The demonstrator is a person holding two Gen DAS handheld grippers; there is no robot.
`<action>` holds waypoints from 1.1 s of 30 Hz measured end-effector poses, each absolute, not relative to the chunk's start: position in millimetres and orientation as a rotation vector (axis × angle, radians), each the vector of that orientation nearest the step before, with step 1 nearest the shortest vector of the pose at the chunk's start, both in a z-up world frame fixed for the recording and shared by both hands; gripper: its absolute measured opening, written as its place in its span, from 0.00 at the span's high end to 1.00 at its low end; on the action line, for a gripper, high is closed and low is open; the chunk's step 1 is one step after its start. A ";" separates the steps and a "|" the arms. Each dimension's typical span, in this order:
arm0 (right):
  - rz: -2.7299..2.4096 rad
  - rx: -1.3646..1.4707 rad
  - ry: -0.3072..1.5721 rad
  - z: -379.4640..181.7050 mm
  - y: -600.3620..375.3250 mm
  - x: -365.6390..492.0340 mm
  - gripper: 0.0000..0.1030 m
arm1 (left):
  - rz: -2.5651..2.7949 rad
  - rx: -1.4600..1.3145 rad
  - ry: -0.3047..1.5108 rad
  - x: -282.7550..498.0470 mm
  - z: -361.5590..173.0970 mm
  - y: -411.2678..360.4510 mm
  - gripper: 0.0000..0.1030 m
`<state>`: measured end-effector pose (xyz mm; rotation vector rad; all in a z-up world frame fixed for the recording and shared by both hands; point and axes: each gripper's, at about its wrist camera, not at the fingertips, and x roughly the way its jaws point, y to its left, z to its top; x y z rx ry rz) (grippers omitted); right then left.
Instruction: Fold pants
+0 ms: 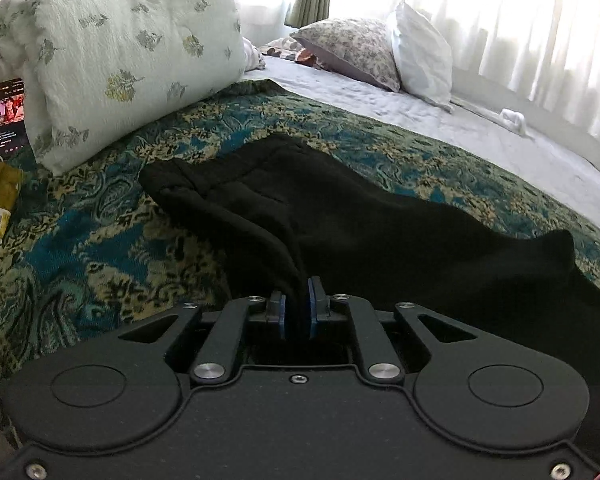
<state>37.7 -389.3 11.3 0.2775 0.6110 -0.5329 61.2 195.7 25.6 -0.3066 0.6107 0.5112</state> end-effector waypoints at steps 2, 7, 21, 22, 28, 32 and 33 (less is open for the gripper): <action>-0.536 0.303 0.611 8.6 -396.5 34.8 0.97 | 0.498 -0.290 0.624 60.1 21.2 193.7 0.82; -0.560 0.280 0.598 6.3 -407.9 28.4 0.91 | 0.492 -0.214 0.617 58.2 14.3 180.2 0.79; -0.602 0.410 0.490 14.9 -456.8 -2.8 0.82 | 0.504 -0.212 0.590 52.4 29.8 165.4 0.45; -0.546 0.389 0.479 17.2 -447.6 -0.2 0.81 | 0.493 -0.214 0.574 50.3 34.7 160.8 0.45; -0.245 0.297 0.477 14.9 -395.7 32.6 0.42 | 0.298 -0.175 0.527 47.1 56.2 115.5 0.45; -0.161 0.212 0.534 5.0 -371.9 54.1 0.35 | 0.221 -0.104 0.522 49.9 55.6 86.8 0.44; -0.155 0.197 0.555 1.0 -371.4 58.6 0.35 | 0.202 -0.087 0.533 51.3 51.9 81.6 0.44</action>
